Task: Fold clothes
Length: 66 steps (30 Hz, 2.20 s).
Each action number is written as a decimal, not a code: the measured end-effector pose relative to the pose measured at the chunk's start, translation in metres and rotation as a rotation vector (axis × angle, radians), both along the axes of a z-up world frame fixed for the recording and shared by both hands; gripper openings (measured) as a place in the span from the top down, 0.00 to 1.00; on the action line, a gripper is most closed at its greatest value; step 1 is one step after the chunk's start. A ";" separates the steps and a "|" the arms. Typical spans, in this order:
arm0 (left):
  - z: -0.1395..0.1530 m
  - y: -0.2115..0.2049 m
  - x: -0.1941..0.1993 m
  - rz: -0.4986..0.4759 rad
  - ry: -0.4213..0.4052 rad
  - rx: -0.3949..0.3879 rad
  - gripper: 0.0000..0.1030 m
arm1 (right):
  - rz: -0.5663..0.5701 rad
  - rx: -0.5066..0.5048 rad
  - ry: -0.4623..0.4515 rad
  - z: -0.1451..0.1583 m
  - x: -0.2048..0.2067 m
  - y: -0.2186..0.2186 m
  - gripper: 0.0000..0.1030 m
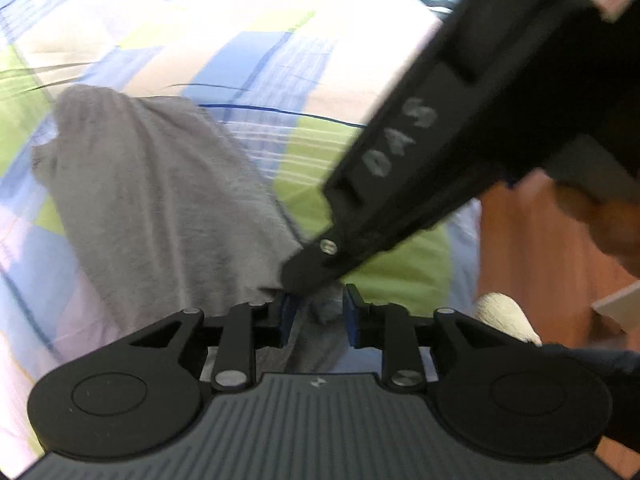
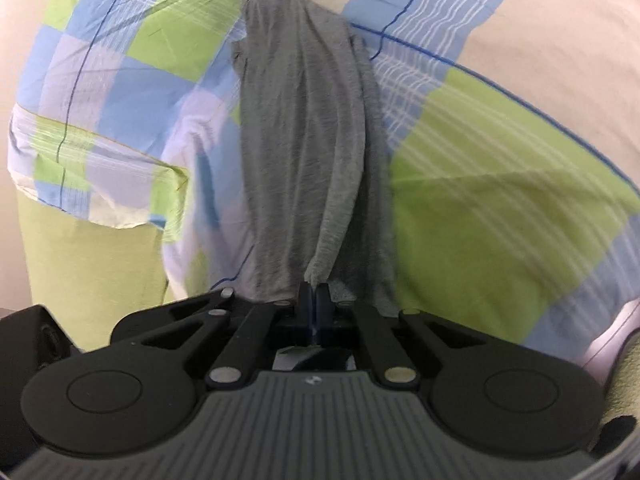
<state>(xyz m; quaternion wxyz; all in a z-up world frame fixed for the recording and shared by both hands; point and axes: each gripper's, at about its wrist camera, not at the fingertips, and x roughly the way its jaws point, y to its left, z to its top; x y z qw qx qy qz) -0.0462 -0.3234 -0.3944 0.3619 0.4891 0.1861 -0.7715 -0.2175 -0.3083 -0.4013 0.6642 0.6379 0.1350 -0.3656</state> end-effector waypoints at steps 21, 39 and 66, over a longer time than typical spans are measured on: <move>0.016 0.004 0.030 -0.004 0.045 0.059 0.99 | 0.369 -0.509 0.610 0.006 0.055 0.046 0.98; 0.018 0.031 0.018 -0.113 0.036 0.133 0.94 | 0.213 -0.330 0.534 0.019 0.003 0.029 0.72; 0.022 0.061 0.039 -0.204 -0.282 -0.056 0.87 | 0.362 -0.374 0.507 0.021 0.012 0.036 0.95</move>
